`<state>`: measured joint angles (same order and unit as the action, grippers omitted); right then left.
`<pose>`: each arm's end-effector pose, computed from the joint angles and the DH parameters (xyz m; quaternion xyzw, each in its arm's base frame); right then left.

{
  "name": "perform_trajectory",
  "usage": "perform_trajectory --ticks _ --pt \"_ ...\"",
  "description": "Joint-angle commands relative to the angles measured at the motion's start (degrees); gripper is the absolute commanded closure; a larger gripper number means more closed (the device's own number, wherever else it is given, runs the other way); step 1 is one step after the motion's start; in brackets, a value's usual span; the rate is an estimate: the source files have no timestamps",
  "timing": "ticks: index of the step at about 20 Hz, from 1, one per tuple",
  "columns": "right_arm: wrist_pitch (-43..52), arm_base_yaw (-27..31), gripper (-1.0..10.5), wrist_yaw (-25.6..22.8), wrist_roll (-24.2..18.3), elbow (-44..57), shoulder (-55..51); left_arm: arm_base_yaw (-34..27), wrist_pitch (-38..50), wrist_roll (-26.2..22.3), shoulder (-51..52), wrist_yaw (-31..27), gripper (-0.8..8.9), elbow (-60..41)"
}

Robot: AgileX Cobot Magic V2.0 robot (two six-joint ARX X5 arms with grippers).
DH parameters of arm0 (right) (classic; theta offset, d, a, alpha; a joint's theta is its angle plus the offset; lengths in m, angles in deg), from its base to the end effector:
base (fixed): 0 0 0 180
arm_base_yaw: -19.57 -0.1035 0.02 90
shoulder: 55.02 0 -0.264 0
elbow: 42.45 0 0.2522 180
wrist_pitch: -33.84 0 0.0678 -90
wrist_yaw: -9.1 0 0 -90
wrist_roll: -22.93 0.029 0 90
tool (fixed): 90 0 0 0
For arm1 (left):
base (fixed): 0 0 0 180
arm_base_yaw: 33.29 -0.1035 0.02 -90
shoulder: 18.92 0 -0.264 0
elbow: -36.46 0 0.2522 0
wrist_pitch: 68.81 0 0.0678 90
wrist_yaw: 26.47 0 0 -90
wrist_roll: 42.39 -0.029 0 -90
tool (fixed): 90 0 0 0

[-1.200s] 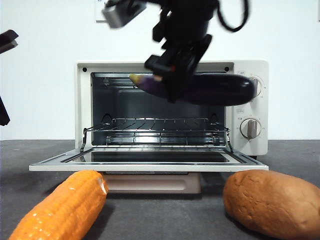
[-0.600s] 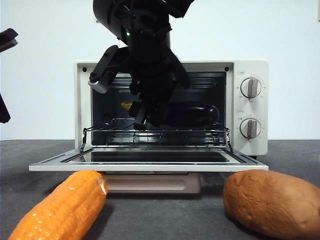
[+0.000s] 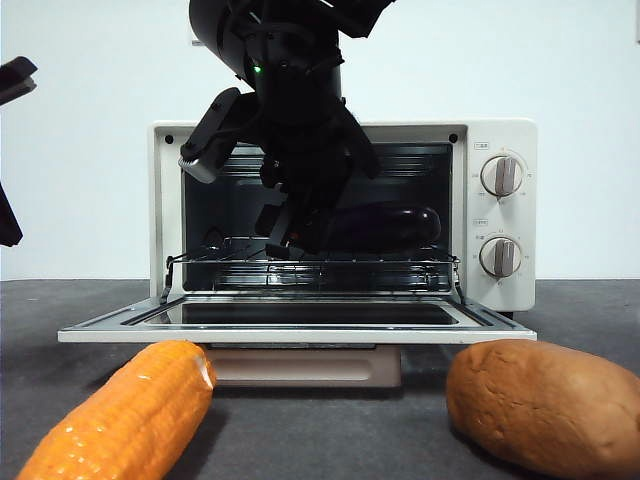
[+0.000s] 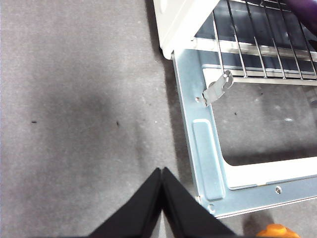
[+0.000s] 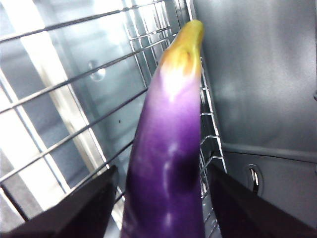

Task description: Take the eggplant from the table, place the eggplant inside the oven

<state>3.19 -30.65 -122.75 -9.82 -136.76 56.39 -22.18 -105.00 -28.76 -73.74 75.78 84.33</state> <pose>0.2820 0.3085 0.2089 -0.5366 0.2508 0.1432 0.7929 0.1837 -0.0423 0.2230 -0.1117 0.3874 -0.1433 0.9038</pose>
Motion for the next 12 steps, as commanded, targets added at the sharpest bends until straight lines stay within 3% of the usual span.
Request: perform_trajectory --ticks 1,10,12 --pt "0.61 -1.25 6.6 -0.24 1.29 -1.55 1.31 0.04 0.66 -0.57 -0.7 0.26 8.08 0.02" --pt "0.11 -5.55 6.6 -3.48 1.36 -1.64 0.79 0.04 1.53 -0.96 -2.54 0.26 8.08 0.02" --pt "-1.49 -7.32 6.6 -3.67 3.76 -1.64 -0.68 0.04 1.68 -1.16 -4.0 0.28 8.08 0.02"
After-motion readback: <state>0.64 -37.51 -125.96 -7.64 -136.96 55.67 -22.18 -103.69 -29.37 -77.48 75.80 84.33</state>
